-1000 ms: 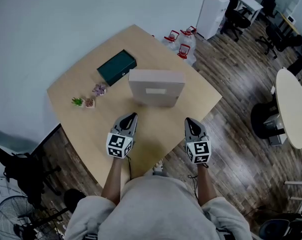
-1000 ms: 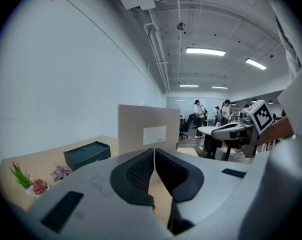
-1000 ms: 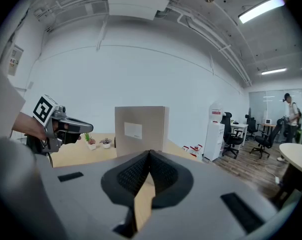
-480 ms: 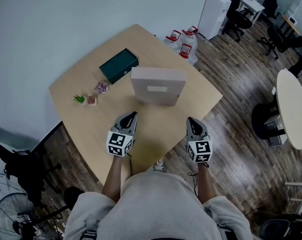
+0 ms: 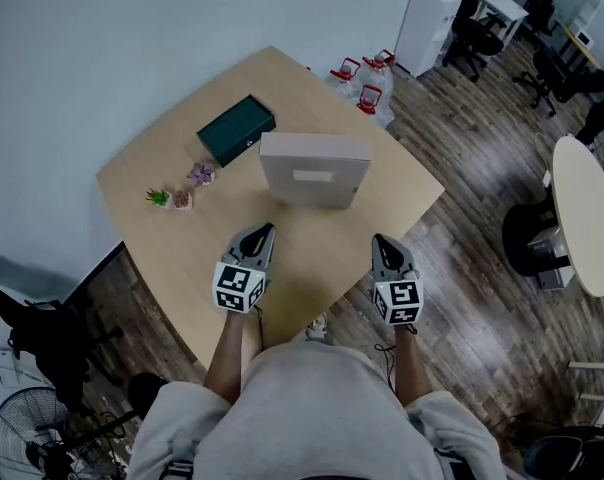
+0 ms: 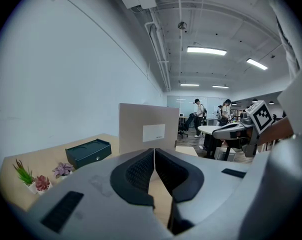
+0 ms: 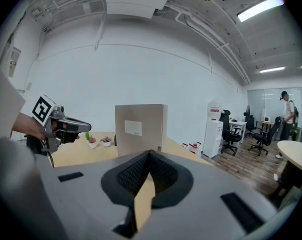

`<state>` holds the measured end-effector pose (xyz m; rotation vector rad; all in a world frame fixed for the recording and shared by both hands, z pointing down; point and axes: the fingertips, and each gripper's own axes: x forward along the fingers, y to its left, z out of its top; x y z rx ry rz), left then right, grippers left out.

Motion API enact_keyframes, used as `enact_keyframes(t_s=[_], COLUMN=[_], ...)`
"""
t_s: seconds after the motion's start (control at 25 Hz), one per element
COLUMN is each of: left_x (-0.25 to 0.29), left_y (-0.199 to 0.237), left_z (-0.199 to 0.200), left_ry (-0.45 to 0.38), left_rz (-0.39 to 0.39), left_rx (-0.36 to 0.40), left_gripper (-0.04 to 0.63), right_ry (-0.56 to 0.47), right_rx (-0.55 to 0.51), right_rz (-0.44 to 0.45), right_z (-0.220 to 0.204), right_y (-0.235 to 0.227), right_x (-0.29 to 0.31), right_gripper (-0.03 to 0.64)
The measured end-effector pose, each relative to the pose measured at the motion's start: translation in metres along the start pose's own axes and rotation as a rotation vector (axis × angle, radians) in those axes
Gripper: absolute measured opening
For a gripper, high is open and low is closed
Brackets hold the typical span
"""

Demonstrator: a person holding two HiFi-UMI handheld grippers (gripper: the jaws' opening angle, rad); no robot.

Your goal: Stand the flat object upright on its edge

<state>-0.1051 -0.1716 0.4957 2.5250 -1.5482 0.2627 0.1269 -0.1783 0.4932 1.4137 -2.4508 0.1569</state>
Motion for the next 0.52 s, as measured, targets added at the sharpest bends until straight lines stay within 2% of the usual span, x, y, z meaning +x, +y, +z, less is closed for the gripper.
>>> enact_keyframes(t_s=[0.52], left_x=[0.0019], left_y=[-0.0058], left_z=[-0.004], left_ry=[0.008], left_rz=[-0.001], left_rx=[-0.009], left_gripper=[0.02], right_ry=[0.01], right_rx=[-0.001], right_rz=[0.003], right_z=[-0.0028], right_y=[-0.001], right_x=[-0.0022], right_gripper=[0.002])
